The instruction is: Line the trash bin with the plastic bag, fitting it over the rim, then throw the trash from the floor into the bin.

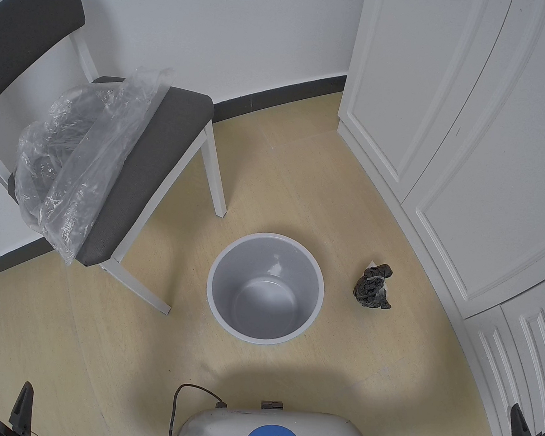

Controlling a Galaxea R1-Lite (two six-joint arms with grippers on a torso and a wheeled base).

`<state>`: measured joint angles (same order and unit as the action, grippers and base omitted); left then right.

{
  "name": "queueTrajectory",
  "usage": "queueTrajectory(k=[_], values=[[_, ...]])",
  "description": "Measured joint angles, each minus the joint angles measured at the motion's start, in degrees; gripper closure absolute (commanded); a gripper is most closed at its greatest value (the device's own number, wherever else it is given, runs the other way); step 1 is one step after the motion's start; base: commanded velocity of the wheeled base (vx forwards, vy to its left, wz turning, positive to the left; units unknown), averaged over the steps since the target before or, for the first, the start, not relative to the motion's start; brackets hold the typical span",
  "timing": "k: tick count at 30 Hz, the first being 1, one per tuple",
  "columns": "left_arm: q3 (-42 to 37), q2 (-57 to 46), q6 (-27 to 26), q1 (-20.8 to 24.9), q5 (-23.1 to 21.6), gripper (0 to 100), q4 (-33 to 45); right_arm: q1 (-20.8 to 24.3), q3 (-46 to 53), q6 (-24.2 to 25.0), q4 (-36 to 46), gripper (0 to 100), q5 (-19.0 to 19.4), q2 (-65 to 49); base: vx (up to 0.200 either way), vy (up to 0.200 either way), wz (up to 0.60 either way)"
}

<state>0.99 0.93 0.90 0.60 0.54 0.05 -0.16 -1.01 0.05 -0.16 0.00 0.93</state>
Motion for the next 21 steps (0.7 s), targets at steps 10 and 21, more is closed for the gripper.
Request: queueTrajectory(k=[10,21], values=[[0.0,0.0,-0.7,0.0,0.0,0,-0.3,0.0,-0.8,2.7,-2.5,0,1.1,0.0,0.0,0.0,0.0],[5.3,1.7,2.2,0.4,-6.7,0,-5.4,0.3,-6.8,3.1,-0.8,0,4.9,0.9,0.0,0.0,0.0]])
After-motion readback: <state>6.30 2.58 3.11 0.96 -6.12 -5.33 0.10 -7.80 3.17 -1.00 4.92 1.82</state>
